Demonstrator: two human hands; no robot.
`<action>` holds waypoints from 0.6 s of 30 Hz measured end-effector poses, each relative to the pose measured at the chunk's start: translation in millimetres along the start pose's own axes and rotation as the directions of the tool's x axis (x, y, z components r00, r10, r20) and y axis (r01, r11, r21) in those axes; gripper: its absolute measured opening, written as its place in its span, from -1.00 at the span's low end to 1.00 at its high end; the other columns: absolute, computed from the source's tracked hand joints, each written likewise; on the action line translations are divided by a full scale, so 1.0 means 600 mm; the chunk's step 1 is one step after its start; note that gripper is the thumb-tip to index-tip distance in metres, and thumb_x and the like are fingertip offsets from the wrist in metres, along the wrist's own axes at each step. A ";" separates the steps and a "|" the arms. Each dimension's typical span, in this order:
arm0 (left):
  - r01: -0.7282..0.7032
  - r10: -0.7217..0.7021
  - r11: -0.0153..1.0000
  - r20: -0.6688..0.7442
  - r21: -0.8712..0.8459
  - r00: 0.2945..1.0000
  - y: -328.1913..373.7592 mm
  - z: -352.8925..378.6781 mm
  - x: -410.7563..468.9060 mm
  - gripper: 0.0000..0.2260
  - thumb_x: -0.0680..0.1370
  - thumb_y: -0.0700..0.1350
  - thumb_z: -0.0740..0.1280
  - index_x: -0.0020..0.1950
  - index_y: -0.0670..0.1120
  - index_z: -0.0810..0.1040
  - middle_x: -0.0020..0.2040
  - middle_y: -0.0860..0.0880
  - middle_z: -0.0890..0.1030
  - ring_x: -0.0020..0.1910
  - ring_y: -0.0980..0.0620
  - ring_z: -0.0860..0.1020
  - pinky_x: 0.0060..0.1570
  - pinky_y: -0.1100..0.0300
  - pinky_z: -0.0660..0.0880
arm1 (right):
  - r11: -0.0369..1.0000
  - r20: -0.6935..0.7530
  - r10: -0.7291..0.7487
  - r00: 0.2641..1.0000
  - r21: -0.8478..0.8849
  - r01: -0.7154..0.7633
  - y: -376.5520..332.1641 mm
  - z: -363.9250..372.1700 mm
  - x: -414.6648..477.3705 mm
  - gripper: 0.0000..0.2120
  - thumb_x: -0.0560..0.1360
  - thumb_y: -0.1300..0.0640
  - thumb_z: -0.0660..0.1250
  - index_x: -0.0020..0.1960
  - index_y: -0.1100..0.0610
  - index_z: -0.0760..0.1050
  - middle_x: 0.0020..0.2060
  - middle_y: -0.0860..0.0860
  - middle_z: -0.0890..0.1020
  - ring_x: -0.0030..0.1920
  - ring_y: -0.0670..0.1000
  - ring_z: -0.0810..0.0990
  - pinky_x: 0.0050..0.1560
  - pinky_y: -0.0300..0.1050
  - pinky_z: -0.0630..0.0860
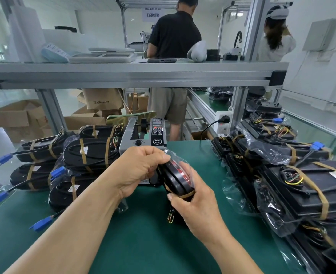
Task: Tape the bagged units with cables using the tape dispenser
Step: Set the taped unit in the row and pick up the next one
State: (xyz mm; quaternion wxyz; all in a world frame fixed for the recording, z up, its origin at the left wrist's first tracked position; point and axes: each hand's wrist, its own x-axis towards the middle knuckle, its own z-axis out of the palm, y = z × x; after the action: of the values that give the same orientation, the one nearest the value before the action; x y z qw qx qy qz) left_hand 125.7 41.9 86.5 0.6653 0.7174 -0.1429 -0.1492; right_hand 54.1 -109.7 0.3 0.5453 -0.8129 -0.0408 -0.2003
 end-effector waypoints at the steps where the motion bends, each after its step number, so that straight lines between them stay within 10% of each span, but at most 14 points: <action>1: -0.003 0.003 1.000 -0.002 -0.018 1.000 0.002 -0.001 0.000 -0.82 0.54 -0.18 0.40 -0.27 -0.05 0.63 -0.30 -0.04 0.49 -0.41 0.14 0.37 -0.27 0.27 0.39 | 1.000 0.001 -0.003 1.000 -0.002 0.003 0.000 0.000 0.000 -0.32 0.39 0.25 0.44 0.34 -0.33 0.41 0.09 -0.23 0.65 0.08 -0.16 0.61 0.06 -0.33 0.50; 18: -0.012 0.013 0.998 -0.010 0.067 1.000 -0.007 0.002 0.005 -0.85 0.51 -0.22 0.43 -0.26 -0.09 0.64 -0.28 -0.05 0.64 -0.36 0.10 0.55 -0.38 0.32 0.48 | 1.000 -0.012 -0.023 1.000 0.008 0.023 0.003 0.002 0.002 -0.32 0.36 0.23 0.45 0.32 -0.36 0.41 0.07 -0.23 0.65 0.06 -0.15 0.61 -0.01 -0.43 0.46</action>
State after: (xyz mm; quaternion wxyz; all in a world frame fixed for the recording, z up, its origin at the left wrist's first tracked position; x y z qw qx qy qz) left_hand 127.9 39.9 82.0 0.6425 0.7392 -0.1490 -0.1365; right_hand 55.9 -109.6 -1.5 0.5466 -0.8089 -0.0476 -0.2111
